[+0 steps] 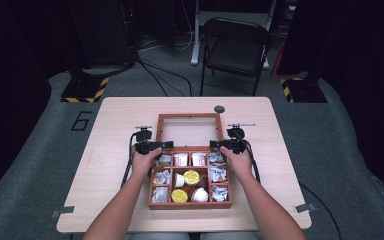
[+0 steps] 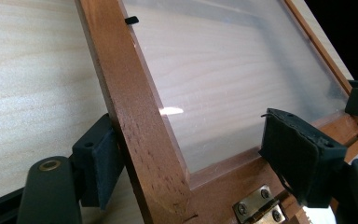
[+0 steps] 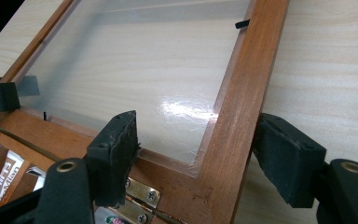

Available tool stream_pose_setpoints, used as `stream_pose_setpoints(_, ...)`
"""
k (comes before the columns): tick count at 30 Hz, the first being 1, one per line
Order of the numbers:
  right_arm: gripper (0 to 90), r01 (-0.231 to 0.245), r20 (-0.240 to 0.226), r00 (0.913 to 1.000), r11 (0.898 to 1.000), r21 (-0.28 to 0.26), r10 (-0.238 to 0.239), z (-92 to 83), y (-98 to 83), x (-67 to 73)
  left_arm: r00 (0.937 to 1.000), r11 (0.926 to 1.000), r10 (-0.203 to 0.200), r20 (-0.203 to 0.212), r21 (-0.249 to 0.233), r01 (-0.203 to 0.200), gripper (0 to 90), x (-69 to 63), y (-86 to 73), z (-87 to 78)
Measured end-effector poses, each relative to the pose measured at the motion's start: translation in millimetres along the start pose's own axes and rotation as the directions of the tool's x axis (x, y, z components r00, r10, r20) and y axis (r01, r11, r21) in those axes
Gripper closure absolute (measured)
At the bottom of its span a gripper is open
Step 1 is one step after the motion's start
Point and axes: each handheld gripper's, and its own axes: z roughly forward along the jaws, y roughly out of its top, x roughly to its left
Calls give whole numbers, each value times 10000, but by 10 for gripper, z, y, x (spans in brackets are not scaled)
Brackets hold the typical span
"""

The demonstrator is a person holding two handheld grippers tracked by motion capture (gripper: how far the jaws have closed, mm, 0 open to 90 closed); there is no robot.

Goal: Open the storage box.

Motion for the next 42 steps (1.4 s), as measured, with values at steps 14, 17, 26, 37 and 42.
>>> stream_pose_setpoints(14,302,-514,-148,9986,9985,184,517,24,-11,-33,9989,9988,-456,102,185,454,238,33,-7,14)
stream_pose_setpoints(17,301,-570,-99,9983,9982,172,572,25,-11,-24,9988,9987,-470,101,197,468,238,32,-6,14)
stream_pose_setpoints(26,301,-613,-92,9981,9980,164,614,27,-13,-21,9993,9992,-363,44,178,362,233,29,-4,11)
stream_pose_setpoints(37,363,-859,-38,9963,9962,121,860,-17,-13,-32,9995,9998,-186,-251,93,189,293,41,14,-76)
stream_pose_setpoints(42,378,-474,89,9988,9973,-568,480,-146,37,-14,9992,9998,-93,-399,144,98,304,41,34,-150)
